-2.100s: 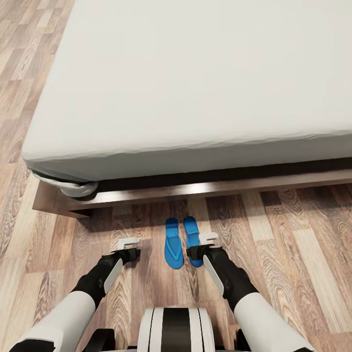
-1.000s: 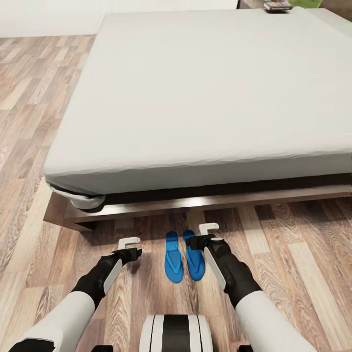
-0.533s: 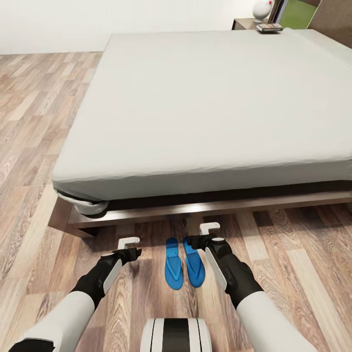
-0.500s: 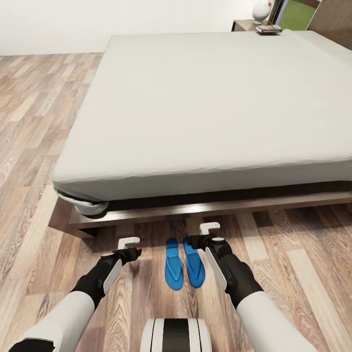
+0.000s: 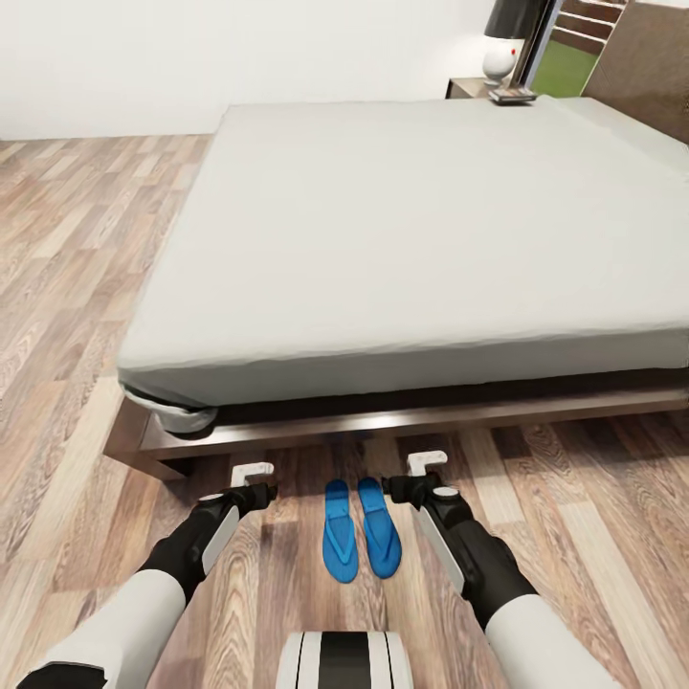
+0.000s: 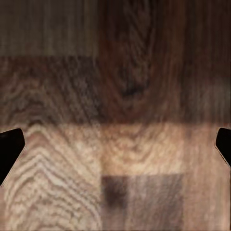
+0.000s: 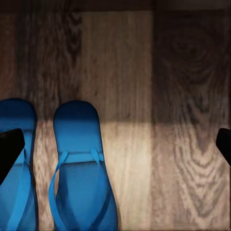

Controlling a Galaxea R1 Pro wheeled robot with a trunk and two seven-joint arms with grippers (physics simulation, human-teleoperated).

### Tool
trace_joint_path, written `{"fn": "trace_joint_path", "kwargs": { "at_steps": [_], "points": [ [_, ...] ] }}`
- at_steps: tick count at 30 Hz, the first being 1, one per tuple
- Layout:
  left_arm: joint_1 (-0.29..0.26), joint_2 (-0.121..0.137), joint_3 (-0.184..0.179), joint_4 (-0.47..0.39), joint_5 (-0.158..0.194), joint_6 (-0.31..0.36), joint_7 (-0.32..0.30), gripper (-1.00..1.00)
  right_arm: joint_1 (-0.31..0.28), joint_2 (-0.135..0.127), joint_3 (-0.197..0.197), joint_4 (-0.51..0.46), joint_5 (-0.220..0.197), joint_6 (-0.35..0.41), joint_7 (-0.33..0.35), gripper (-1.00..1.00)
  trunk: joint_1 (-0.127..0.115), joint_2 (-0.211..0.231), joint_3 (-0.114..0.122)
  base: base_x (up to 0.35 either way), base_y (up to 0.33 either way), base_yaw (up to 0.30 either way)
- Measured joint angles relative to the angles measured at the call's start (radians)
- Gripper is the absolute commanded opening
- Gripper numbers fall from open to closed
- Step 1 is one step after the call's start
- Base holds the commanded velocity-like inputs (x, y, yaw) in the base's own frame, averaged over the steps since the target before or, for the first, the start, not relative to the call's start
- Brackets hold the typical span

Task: In the bedroom, move the book from the bed onto either nightstand, and place the two sandals side by side next to the bed.

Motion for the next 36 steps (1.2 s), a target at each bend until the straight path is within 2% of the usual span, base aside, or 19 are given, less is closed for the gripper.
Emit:
{"fn": "trace_joint_path", "kwargs": {
  "at_steps": [1,3,5,12,17,19,22,28,32,36],
  "points": [
    [0.0,0.0,0.0,0.0,0.0,0.0,0.001,1.0,0.027,-0.008,-0.002,0.0,0.003,-0.038,0.012,1.0,0.0,0.0,0.004,0.0,0.0,0.0],
    [0.0,-0.001,0.0,0.001,0.0,-0.001,0.001,1.0,0.046,-0.021,-0.002,0.001,0.004,-0.065,0.019,1.0,-0.001,0.001,0.012,0.0,0.0,0.0],
    [0.0,-0.002,0.0,0.002,0.0,0.0,0.001,1.0,0.069,-0.05,0.0,0.002,-0.001,-0.1,0.025,1.0,-0.002,0.001,0.019,0.0,0.0,0.0],
    [0.0,-0.005,-0.002,0.008,-0.001,0.001,0.001,1.0,0.115,-0.098,-0.005,0.034,-0.009,-0.147,0.029,1.0,-0.005,0.003,0.046,0.0,0.0,0.0],
    [0.0,-0.007,-0.002,0.021,0.002,-0.001,0.001,1.0,0.125,-0.152,-0.009,0.075,-0.012,-0.162,0.031,1.0,-0.008,0.004,0.066,0.0,0.0,0.0],
    [0.001,-0.007,-0.001,0.024,0.003,-0.002,0.001,1.0,0.132,-0.174,-0.009,0.084,-0.014,-0.19,0.036,1.0,-0.009,0.004,0.074,0.0,0.0,0.0],
    [0.014,-0.009,-0.001,0.044,0.004,-0.019,0.001,1.0,0.156,-0.206,-0.009,0.115,-0.021,-0.277,0.068,1.0,-0.01,0.005,0.085,0.0,0.0,0.0],
    [0.041,-0.028,0.0,0.111,0.004,-0.098,0.0,1.0,0.172,-0.227,-0.009,0.182,-0.024,-0.394,0.101,1.0,-0.013,0.007,0.108,0.0,0.0,0.0],
    [0.065,-0.037,0.002,0.166,0.001,-0.154,0.0,1.0,0.175,-0.23,-0.009,0.222,-0.025,-0.421,0.106,1.0,-0.014,0.007,0.124,0.0,0.0,0.0],
    [0.108,-0.037,0.002,0.228,0.0,-0.27,0.0,1.0,0.191,-0.232,-0.01,0.263,-0.025,-0.477,0.108,1.0,-0.016,0.008,0.139,0.0,0.0,0.0]
  ]
}}
